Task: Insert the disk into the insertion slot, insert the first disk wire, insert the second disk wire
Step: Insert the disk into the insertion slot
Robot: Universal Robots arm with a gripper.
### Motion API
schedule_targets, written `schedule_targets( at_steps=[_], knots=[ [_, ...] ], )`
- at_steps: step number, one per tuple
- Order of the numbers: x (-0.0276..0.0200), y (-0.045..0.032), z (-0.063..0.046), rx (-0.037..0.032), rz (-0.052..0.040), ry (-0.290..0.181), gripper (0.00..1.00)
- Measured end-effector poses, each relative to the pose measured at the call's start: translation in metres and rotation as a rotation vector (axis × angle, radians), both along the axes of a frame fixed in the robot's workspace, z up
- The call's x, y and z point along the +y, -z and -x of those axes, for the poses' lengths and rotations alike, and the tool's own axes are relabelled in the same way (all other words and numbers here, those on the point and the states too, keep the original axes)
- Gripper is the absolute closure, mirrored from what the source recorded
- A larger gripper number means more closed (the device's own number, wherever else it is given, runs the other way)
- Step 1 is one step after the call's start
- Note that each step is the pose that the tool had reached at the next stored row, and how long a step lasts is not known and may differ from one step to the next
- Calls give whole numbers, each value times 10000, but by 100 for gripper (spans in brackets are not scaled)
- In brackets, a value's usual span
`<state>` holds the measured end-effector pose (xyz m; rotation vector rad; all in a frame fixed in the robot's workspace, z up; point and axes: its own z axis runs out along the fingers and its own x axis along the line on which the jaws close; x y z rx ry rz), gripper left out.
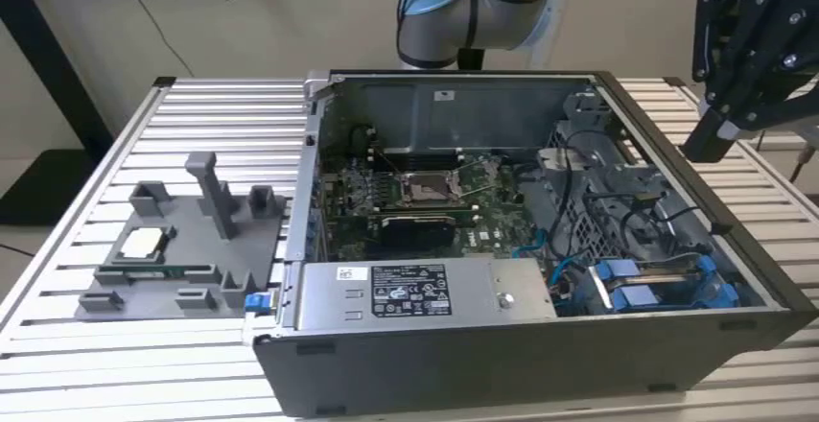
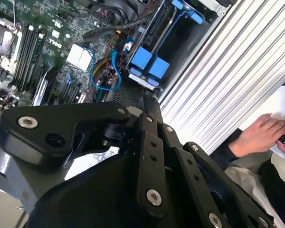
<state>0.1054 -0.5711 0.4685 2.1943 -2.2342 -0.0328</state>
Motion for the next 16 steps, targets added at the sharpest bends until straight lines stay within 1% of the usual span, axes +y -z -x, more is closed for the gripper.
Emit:
schedule_targets(
  at_steps=[2,3,6,7,9,10,11,13,14,16],
  knots=[
    [1,27,0,-8,-53,0,89],
    [2,40,0,-13,-89,0,88],
    [4,76,0,-30,-196,0,70],
    [5,88,0,-36,-236,1,70],
    [7,110,0,-48,-309,0,58],
    [8,122,0,-54,-350,1,58],
    [9,133,0,-61,-390,0,52],
    [11,157,0,-73,-472,0,52],
    [11,169,0,-79,-508,0,46],
    [12,193,0,-91,-576,0,46]
  ],
)
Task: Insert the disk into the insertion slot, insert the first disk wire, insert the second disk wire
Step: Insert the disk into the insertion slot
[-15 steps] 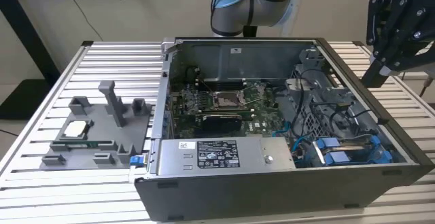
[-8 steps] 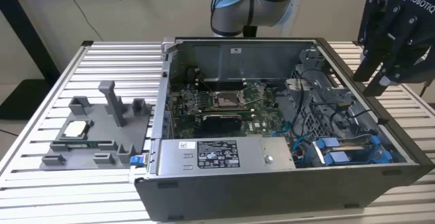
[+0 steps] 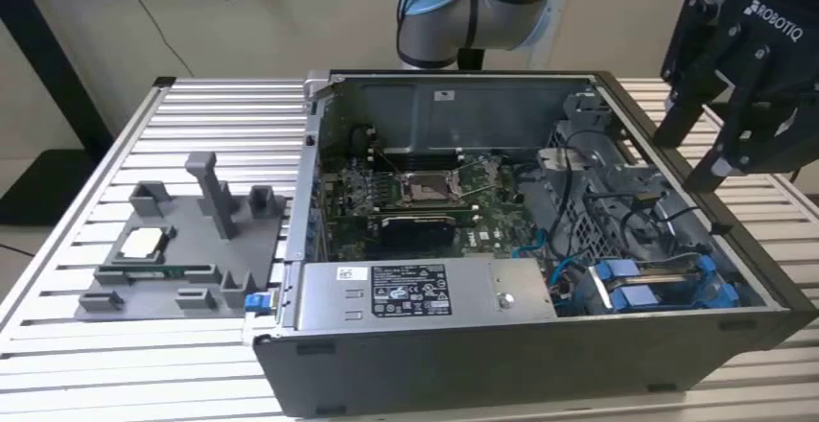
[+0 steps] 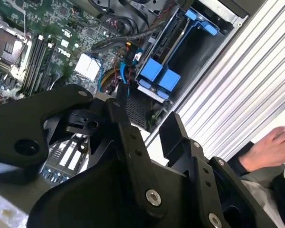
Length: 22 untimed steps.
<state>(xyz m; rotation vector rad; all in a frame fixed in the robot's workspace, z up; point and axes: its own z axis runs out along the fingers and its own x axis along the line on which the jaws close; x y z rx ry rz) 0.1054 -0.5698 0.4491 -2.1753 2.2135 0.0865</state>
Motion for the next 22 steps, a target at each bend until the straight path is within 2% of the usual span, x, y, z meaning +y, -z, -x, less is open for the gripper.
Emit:
schedule_targets(
  at_steps=[9,19,22],
  knots=[
    [3,108,0,-45,-284,0,46],
    [4,231,-1,-107,-507,0,46],
    [4,245,-4,-113,-564,1,46]
  ],
)
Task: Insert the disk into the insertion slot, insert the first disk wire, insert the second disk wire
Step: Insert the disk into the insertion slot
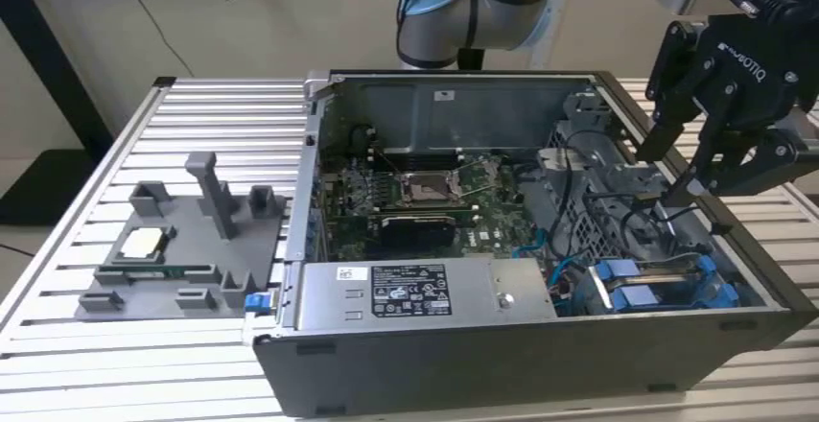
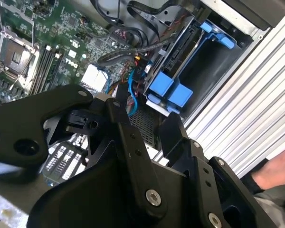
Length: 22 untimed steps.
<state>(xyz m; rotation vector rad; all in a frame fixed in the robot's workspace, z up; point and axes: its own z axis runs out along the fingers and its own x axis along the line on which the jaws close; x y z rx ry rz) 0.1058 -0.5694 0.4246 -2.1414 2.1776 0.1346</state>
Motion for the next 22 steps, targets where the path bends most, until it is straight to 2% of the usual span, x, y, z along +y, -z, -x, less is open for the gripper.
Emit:
schedule_targets(
  at_steps=[5,7,15,22],
  knots=[
    [0,9,-1,-1,-9,-1,46],
    [0,26,-1,-9,-38,-2,46],
    [0,90,-1,-86,-325,-1,46],
    [0,90,-1,-87,-325,-1,46]
  ],
)
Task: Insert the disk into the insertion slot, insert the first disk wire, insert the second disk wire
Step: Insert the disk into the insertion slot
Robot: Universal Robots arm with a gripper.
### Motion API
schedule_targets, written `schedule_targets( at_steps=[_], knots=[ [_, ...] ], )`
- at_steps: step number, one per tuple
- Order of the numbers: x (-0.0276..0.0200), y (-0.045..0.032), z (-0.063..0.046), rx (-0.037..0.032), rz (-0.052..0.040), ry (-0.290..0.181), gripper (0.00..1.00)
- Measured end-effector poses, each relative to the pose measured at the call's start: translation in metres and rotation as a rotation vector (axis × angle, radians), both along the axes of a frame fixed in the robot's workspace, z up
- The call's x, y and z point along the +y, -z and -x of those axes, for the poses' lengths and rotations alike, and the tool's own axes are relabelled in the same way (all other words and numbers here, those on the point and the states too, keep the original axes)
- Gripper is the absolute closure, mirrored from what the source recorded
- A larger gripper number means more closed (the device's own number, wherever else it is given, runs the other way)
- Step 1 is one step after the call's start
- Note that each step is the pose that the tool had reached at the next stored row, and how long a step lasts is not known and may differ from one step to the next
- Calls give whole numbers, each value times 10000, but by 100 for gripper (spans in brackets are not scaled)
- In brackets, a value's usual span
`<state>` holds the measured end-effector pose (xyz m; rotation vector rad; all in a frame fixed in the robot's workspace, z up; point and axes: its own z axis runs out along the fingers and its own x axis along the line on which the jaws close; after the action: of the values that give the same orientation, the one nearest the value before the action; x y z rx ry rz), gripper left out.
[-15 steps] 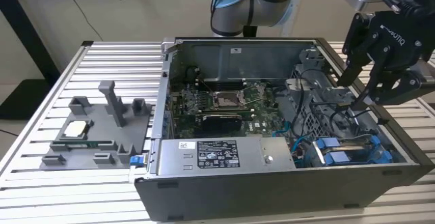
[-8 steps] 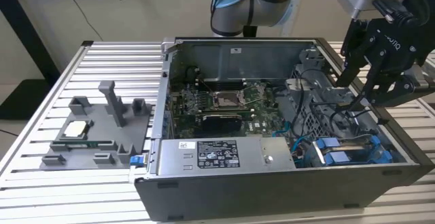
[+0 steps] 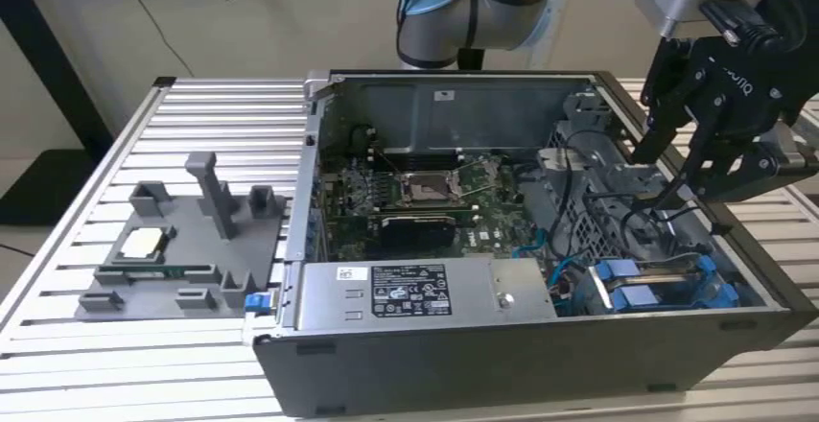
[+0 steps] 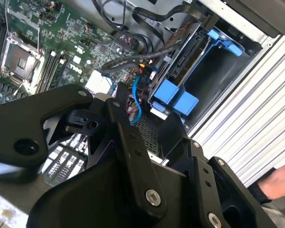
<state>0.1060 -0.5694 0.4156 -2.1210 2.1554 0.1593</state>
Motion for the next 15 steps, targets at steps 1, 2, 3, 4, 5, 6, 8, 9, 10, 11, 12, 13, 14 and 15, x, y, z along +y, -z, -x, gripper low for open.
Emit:
schedule_targets(
  at_steps=[1,2,3,4,5,6,8,9,10,11,12,13,14,15],
  knots=[
    [0,0,0,0,0,0,46],
    [0,1,0,0,-1,0,46],
    [0,3,0,0,-3,0,46],
    [0,7,0,-4,-10,0,46],
    [0,12,-1,-11,-15,-1,46],
    [0,18,-1,-18,-24,-1,46],
    [-1,28,0,-30,-67,0,46],
    [0,30,0,-33,-132,1,46],
    [0,32,1,-33,-213,1,46],
    [0,38,0,-39,-289,1,46],
    [0,45,0,-53,-346,0,46],
    [0,55,0,-83,-371,0,46],
    [1,63,1,-124,-372,1,46],
    [0,73,0,-164,-369,-1,46]
  ],
)
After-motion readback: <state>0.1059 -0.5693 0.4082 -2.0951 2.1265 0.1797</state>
